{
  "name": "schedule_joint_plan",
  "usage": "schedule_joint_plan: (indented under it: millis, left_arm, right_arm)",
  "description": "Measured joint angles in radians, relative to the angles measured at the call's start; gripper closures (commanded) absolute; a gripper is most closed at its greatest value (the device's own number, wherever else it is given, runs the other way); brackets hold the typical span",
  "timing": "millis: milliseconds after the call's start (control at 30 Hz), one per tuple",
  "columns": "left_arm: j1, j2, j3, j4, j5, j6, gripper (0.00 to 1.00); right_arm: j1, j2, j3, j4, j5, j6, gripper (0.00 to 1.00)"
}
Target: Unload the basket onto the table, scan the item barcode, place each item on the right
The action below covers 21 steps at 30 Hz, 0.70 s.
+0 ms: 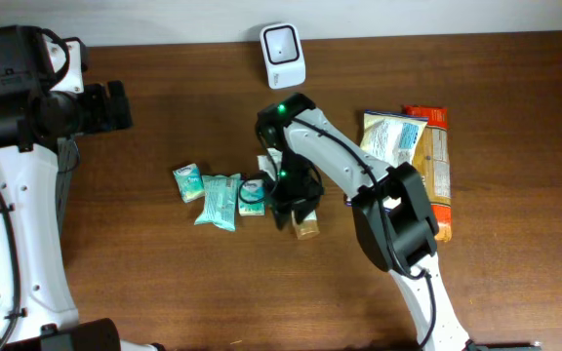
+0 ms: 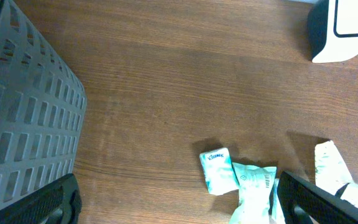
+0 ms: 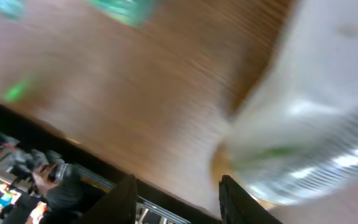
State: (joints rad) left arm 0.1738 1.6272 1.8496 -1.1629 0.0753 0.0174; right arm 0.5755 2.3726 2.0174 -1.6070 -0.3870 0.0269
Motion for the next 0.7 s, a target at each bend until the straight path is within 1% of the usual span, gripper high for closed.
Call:
schedule_joint_plan:
  millis: [200,300,433,533,633,700]
  left_arm:
    - [0.0,0.0,0.0,0.0,0.0,0.0,0.01]
    - [0.0,0.0,0.0,0.0,0.0,0.0,0.01]
    - [0.0,0.0,0.0,0.0,0.0,0.0,0.01]
    - [0.0,0.0,0.0,0.0,0.0,0.0,0.01]
    - [0.0,0.0,0.0,0.0,0.0,0.0,0.01]
    - [0.0,0.0,0.0,0.0,0.0,0.0,0.01]
  right_arm:
    - [-0.039,0.0,-0.008,-0.011,0.109,0.036,0.58]
    - [-0.053,0.0,-0.009,0.065,0.159,0.048,0.58]
    - [-0.095,0.0,-0.013,0.229,0.272,0.048,0.58]
    - [-0.12,0.0,-0.013,0.312,0.34,-0.018,0.58]
    - [-0.127,0.0,0.014,0.291,0.363,-0.063,0.58]
    - [-0.127,0.002,0.089,0.248,0.363,-0.077,0.59]
